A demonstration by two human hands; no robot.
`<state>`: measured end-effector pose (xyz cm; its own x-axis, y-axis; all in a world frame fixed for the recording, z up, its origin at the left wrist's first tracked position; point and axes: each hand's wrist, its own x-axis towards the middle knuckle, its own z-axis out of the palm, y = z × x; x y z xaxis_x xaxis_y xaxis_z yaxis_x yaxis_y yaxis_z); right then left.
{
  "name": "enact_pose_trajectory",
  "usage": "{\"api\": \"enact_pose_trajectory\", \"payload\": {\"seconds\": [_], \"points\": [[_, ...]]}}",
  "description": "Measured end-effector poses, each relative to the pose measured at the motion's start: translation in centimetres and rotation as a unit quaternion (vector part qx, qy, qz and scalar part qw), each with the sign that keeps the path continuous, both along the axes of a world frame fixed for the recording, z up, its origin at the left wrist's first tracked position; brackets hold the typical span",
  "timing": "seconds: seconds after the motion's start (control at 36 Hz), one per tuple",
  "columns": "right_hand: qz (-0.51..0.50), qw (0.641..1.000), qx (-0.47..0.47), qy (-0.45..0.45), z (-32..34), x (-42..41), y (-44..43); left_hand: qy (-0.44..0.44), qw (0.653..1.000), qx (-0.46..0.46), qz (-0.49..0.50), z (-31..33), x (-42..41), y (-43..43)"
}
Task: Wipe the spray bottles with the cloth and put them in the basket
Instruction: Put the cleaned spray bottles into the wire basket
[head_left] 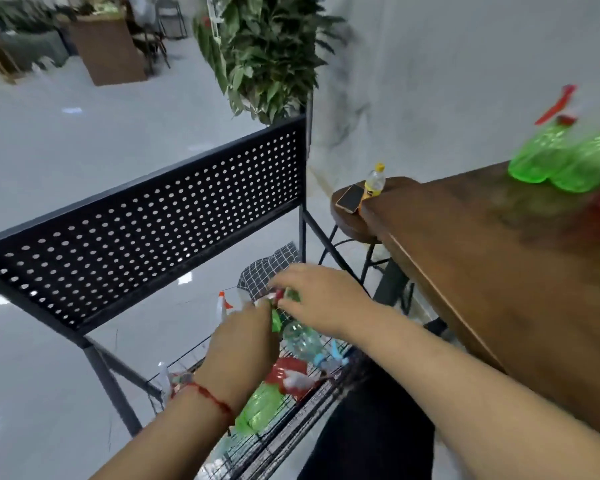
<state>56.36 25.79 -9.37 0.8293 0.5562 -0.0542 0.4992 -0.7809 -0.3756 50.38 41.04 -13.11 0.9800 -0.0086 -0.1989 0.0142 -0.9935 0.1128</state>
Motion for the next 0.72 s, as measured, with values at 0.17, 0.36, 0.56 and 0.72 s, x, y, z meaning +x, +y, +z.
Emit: {"api": "enact_pose_trajectory", "payload": {"seconds": [0.17,0.36,0.56,0.72], "points": [[-0.179,0.975,0.016,-0.130,11.8,-2.8,-14.9,-0.163,0.972,-0.106,-0.133,12.3,5.0,-12.0],[-0.380,0.893,0.012,-0.241,18.5,-8.6,-32.5,-0.182,0.931,-0.168,-0.267,19.3,8.9,-26.1],[-0.511,0.831,-0.032,-0.216,19.3,-9.4,-44.4,-0.227,0.887,-0.167,-0.366,20.9,13.9,-37.7],[-0.513,0.856,-0.062,-0.021,20.1,-4.3,-47.7,-0.298,0.879,-0.003,-0.373,23.3,23.1,-45.1]]}}
